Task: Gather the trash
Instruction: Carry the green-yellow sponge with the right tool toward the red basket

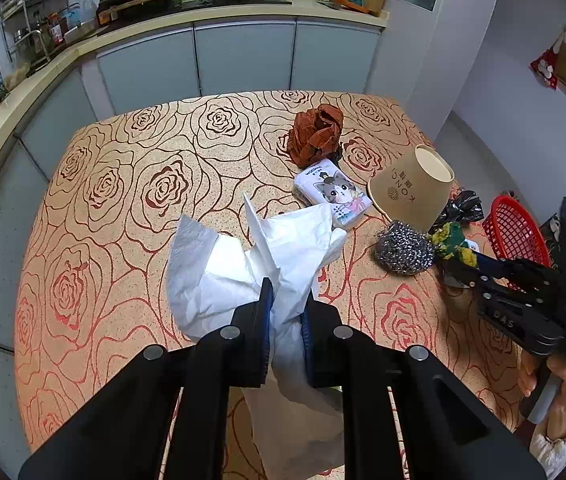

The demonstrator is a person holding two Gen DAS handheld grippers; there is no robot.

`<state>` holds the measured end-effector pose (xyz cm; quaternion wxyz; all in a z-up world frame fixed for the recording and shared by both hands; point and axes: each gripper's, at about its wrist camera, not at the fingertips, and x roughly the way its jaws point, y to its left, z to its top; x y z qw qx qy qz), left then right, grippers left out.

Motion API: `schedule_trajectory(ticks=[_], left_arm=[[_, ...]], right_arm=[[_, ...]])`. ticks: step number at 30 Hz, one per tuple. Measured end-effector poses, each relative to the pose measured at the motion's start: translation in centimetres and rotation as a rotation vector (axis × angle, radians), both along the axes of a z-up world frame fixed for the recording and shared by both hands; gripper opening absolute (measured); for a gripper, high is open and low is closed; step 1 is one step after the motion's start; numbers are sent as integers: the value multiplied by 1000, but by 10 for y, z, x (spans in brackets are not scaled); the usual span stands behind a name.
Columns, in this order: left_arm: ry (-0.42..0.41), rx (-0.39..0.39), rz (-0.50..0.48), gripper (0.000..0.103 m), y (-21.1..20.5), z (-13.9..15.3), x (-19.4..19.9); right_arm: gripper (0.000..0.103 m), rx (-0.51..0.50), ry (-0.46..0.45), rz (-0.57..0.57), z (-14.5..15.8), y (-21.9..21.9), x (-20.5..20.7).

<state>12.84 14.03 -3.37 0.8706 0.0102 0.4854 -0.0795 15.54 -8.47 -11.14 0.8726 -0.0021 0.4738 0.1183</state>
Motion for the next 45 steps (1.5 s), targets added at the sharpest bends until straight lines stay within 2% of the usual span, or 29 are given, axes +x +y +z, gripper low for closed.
schedule_trajectory(ticks=[8,23,33,45], left_arm=[[-10,2,-12,12,-8,6,-6],[-21,16,-74,12,-41,14,-14],[-26,26,-145,12,-86,18,-11],[-68,17,-249,12,-150,23,-15]], right_arm=[[30,13,-42,-9,25,-9,-14],[30,31,-84,-71,50,-42,-41],[29,36,-103,-152,62,-77,-51],[29,41,-128,-259,70,-124,-68]])
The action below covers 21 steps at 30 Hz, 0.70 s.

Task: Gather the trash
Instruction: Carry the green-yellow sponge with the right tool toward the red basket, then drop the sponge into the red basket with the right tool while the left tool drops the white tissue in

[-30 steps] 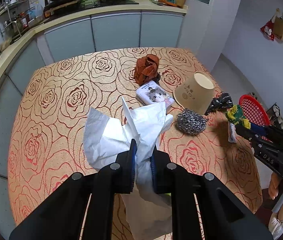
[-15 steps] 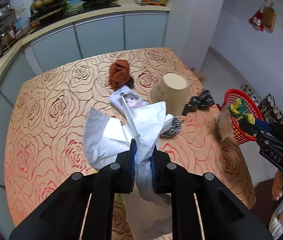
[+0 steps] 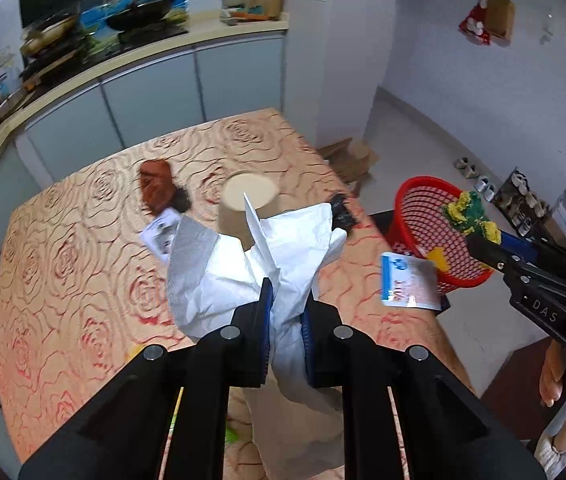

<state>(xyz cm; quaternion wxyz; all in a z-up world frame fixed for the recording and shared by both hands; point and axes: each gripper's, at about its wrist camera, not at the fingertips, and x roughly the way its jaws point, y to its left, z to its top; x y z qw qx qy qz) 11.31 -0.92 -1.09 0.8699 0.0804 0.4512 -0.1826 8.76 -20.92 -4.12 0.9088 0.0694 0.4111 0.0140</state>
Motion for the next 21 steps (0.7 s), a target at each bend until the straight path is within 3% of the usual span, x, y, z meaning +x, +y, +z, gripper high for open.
schedule_trajectory(ticks=[21], left_arm=[[-136,-32,-69,12,-68,13,-18]], right_arm=[[29,6,-44,-109,15,-48,-26]])
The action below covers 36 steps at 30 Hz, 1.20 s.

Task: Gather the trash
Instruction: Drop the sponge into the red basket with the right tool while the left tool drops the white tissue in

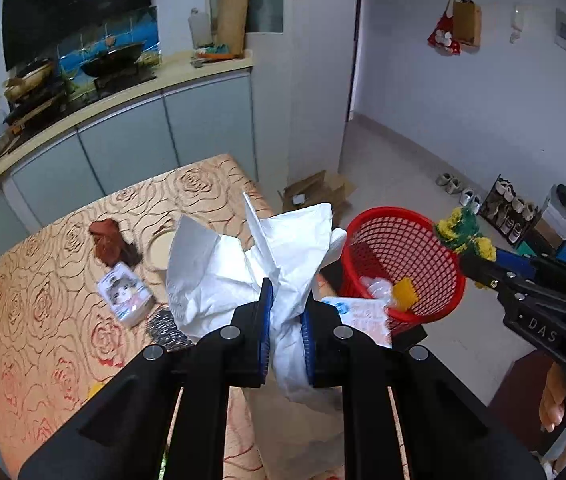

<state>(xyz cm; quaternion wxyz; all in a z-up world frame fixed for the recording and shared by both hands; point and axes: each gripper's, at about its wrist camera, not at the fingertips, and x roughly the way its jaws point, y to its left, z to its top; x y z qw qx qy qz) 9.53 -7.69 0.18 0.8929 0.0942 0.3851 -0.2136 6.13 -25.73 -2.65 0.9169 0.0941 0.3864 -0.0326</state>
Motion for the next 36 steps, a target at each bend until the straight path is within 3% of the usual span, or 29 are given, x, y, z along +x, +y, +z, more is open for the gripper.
schedule_trajectory(ticks=[20,36], left_arm=[[11,-18,-107,12,-76,-27,-3],[118,-35,-126,12,-119,-61,33]], right_arm=[[29,-1,18,-124,-10,-49,-15],[29,15,101,-171,-46,-74,11]])
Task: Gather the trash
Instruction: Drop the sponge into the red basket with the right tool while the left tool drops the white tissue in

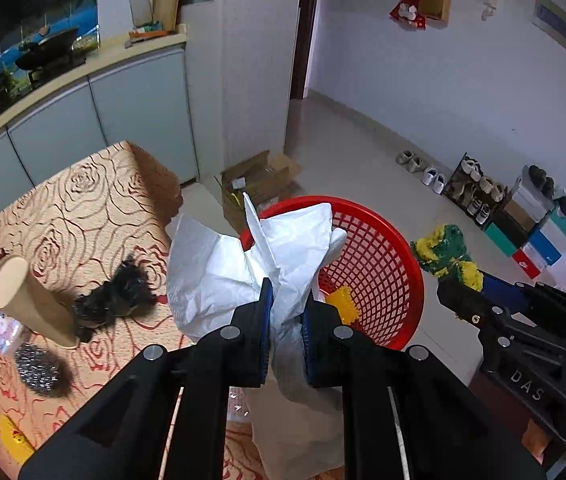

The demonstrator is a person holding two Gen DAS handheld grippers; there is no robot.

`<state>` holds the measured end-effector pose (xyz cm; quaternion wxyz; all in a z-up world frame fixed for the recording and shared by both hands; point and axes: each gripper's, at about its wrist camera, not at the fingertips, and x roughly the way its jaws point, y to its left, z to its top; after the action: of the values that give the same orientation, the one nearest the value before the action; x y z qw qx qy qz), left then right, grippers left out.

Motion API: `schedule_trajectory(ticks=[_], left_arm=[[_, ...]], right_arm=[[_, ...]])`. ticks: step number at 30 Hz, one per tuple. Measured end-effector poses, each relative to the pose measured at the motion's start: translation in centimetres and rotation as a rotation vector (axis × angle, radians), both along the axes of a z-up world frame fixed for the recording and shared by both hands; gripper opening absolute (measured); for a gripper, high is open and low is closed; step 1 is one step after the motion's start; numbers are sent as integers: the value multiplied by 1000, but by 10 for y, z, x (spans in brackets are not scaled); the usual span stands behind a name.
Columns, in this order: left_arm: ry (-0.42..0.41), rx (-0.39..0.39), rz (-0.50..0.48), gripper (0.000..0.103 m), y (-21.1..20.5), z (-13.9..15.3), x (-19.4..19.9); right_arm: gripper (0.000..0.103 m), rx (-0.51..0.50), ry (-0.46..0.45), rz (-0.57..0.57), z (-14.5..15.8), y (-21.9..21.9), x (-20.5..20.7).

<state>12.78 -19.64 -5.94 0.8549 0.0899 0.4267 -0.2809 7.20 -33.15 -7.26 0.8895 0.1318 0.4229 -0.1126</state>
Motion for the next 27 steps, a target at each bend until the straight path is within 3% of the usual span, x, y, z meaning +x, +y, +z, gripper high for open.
schedule_trajectory(ticks=[22,27], left_arm=[[101,31,-4,13,-26,-27,36],[110,46,-3,27,-30,-32,41]], right_arm=[[30,1,104,20,-40,-15,40],[31,4,108,18,-43,-17,43]])
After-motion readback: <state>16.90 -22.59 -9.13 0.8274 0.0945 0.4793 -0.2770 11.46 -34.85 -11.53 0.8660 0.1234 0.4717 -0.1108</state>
